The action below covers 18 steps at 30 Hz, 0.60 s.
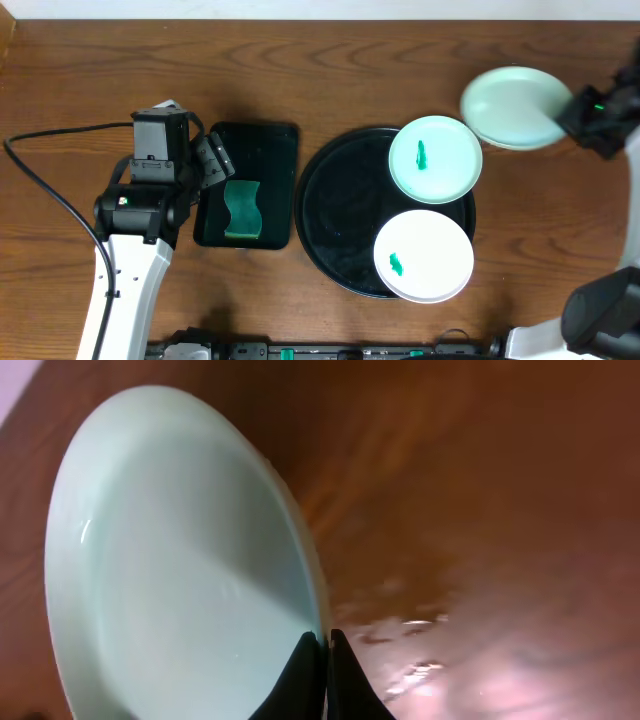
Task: Clean dirty plates on tray and stack at the side
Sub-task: 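Set the plate down, open the right gripper and raise it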
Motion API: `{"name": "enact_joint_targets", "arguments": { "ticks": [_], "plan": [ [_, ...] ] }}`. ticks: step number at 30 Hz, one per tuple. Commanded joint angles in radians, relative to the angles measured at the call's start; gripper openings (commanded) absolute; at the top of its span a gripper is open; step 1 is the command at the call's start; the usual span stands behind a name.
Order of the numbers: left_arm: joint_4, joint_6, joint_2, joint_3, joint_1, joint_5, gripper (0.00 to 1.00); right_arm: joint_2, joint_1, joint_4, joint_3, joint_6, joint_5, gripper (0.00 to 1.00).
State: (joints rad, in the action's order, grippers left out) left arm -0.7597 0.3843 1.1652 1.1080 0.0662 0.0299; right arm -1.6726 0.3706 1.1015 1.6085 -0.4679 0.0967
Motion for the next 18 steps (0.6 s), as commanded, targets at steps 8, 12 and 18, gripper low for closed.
{"name": "enact_joint_targets", "arguments": {
  "ticks": [8,12,18],
  "plan": [
    [-0.003,-0.01,0.004,0.015,-0.005,0.008,0.8,0.018,0.222,0.072,-0.002,0.111,0.008,0.01],
    [-0.003,-0.01,0.004,0.015,-0.005,0.008,0.81,0.018,0.248,0.068,-0.047,0.111,0.006,0.01],
    [-0.003,-0.01,0.004,0.015,-0.005,0.008,0.8,0.018,0.249,-0.042,-0.212,0.125,0.006,0.01]
  ]
}}
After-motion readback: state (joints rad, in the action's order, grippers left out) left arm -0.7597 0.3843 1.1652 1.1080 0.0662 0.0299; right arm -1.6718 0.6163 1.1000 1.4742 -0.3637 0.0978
